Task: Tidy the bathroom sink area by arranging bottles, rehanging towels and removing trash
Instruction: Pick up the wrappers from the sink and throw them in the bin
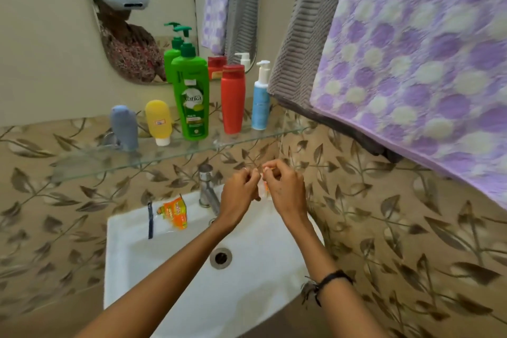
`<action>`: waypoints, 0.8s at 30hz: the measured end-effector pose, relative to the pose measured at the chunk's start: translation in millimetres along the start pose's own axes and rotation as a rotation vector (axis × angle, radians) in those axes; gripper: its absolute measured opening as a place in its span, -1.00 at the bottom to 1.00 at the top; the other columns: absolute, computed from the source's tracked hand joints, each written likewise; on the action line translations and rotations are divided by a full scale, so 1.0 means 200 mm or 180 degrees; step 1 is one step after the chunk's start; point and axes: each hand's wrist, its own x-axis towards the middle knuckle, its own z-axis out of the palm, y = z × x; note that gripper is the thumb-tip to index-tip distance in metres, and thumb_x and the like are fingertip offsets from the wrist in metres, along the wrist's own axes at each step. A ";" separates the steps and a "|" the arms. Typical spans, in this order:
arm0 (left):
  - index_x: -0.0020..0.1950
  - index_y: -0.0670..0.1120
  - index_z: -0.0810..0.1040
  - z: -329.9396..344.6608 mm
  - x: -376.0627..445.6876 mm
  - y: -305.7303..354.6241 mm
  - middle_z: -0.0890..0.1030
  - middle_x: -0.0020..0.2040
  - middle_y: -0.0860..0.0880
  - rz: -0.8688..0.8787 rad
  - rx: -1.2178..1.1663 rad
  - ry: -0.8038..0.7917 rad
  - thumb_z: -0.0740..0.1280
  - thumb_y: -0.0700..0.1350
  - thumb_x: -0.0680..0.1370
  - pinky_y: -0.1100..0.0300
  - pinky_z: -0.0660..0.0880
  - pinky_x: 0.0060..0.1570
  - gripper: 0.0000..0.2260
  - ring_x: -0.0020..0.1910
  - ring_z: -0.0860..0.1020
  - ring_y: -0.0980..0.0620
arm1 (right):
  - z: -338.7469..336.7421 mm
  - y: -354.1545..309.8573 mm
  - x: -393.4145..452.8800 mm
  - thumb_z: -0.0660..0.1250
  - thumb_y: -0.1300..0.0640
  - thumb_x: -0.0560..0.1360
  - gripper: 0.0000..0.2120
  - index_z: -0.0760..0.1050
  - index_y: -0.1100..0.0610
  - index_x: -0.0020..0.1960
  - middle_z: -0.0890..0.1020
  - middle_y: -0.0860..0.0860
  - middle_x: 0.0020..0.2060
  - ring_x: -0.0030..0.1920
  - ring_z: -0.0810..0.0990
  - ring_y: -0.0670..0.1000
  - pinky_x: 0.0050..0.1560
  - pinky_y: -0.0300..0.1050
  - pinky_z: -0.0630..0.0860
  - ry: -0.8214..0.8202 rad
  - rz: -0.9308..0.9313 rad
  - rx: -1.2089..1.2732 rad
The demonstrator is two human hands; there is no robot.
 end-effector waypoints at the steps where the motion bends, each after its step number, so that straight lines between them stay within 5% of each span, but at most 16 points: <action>1: -0.37 -0.16 0.43 0.02 0.03 -0.06 0.52 -0.53 -0.01 -0.0136 0.0044 0.0011 0.18 -0.07 0.57 -0.02 0.54 -0.28 -0.66 -0.47 0.58 -0.02 | 0.05 0.07 0.02 0.26 0.14 0.51 -0.88 0.58 0.08 -0.05 0.68 0.05 -0.21 -0.21 0.60 0.03 -0.29 -0.18 0.44 -0.0019 0.0150 -0.0015; 8: -0.26 -0.12 0.53 0.26 0.33 -0.48 0.59 -0.39 -0.04 -0.1033 -0.0074 -0.0140 0.28 -0.15 0.54 0.28 0.48 -0.43 -0.82 -0.40 0.56 0.04 | 0.33 0.60 0.24 0.26 0.14 0.52 -0.79 0.54 0.18 0.10 0.65 0.17 0.00 -0.01 0.59 0.16 -0.06 0.05 0.57 -0.0072 0.1338 -0.0124; 11: -0.19 -0.16 0.57 0.39 0.46 -0.63 0.62 -0.27 -0.08 -0.1267 0.0032 -0.0190 0.26 -0.23 0.52 0.19 0.53 -0.33 -0.87 -0.27 0.59 -0.03 | 0.43 0.79 0.35 0.28 0.14 0.50 -0.81 0.58 0.19 0.05 0.65 0.19 -0.01 0.00 0.59 0.21 -0.07 -0.02 0.55 -0.0032 0.1731 -0.0113; 15: 0.06 -0.20 0.61 0.53 0.64 -0.79 0.63 0.07 -0.14 -0.0926 0.0766 -0.0232 0.26 -0.17 0.55 0.04 0.48 0.10 -0.81 0.08 0.53 -0.09 | 0.58 0.99 0.48 0.26 0.19 0.52 -0.80 0.59 0.26 0.04 0.66 0.20 0.01 0.02 0.60 0.18 -0.06 -0.13 0.47 -0.0159 0.1915 -0.0058; 20: 0.07 -0.21 0.57 0.63 0.84 -0.90 0.60 0.11 -0.19 -0.0372 0.2600 -0.0857 0.12 -0.16 0.59 -0.01 0.36 0.04 -0.74 0.19 0.39 -0.19 | 0.70 1.15 0.60 0.28 0.07 0.51 -0.74 0.60 0.22 0.06 0.67 0.19 0.01 0.00 0.62 0.18 -0.03 -0.06 0.51 -0.0273 0.2337 -0.0242; 24: 0.09 -0.24 0.55 0.68 0.87 -0.92 0.60 0.10 -0.20 -0.0527 0.2775 -0.1105 0.12 -0.19 0.59 -0.03 0.36 0.10 -0.75 0.23 0.36 -0.22 | 0.75 1.18 0.61 0.30 0.06 0.50 -0.76 0.60 0.20 0.05 0.67 0.17 0.01 -0.01 0.63 0.18 -0.03 -0.06 0.51 -0.0228 0.2418 -0.0303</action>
